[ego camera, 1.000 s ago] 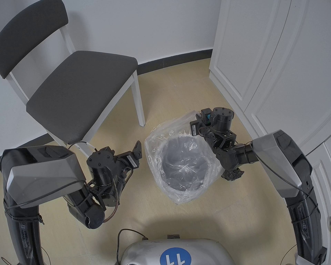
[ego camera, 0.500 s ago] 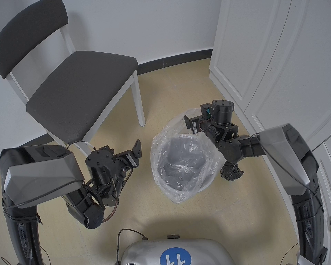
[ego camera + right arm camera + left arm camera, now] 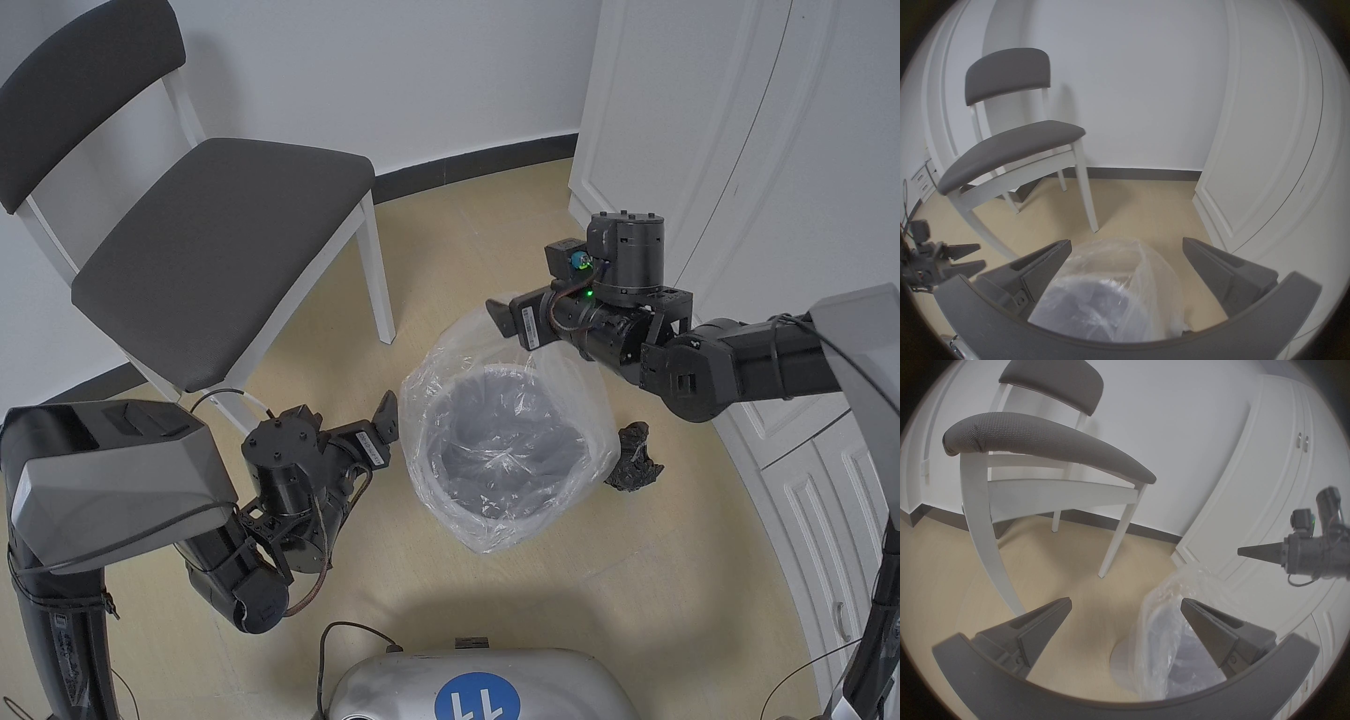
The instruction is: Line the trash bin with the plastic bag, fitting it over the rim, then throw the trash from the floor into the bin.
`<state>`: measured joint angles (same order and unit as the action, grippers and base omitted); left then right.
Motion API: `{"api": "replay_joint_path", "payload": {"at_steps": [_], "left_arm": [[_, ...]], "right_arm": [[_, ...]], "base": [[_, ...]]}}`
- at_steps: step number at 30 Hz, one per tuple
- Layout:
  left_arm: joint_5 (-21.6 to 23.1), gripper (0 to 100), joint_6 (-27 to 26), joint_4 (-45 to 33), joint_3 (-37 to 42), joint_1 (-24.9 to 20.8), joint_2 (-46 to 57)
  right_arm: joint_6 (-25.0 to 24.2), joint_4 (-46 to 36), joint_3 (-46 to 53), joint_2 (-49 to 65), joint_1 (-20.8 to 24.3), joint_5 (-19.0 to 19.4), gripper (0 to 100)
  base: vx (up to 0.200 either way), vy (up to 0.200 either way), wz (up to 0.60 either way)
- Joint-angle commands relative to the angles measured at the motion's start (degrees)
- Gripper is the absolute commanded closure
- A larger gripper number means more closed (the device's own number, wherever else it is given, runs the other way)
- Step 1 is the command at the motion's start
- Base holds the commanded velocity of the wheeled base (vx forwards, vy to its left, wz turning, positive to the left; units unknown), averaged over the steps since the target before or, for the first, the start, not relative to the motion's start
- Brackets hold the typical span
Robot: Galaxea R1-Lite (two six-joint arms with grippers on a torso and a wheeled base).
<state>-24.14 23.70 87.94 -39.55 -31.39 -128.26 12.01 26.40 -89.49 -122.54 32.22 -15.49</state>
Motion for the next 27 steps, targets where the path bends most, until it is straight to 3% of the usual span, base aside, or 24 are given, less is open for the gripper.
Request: {"api": "replay_joint_path", "payload": {"at_steps": [1,3,4,9,12,13,18,27], "left_arm": [[0.32,0,-3.22,-0.05,4.57,-2.89,-0.06],[0.32,0,-3.22,-0.05,4.57,-2.89,-0.06],[0.49,0,-6.38,0.04,6.76,-5.17,0.02],[0.58,0,-6.82,-0.14,3.51,-7.37,0.99],[0.76,0,-7.53,-0.67,1.93,-8.07,0.64],[2.25,0,-10.78,-2.43,0.87,-8.34,-0.33],[2.96,0,-14.12,-4.01,-3.52,-7.81,-3.49],[2.96,0,-17.63,-8.75,-13.98,-2.1,-10.96]], "right_arm": [[0.38,-9.18,7.84,9.78,4.52,-5.78,0],[0.38,-9.18,7.84,9.78,4.52,-5.78,0],[-0.67,-18.49,11.44,12.06,5.4,-11.93,0],[-3.22,-19.02,16.72,13.38,4.87,-16.85,0],[-3.04,-19.29,18.91,13.73,4.61,-17.46,0],[-3.04,-19.37,21.02,13.82,3.99,-17.55,0],[-3.22,-19.29,23.31,12.76,3.46,-17.99,0],[-6.21,-18.58,27.44,10.83,-0.14,-19.4,0]], "base": [[0.0,0.0,0.0],[0.0,0.0,0.0],[0.0,0.0,0.0],[0.0,0.0,0.0],[0.0,0.0,0.0],[0.0,0.0,0.0],[0.0,0.0,0.0],[0.0,0.0,0.0]]}}
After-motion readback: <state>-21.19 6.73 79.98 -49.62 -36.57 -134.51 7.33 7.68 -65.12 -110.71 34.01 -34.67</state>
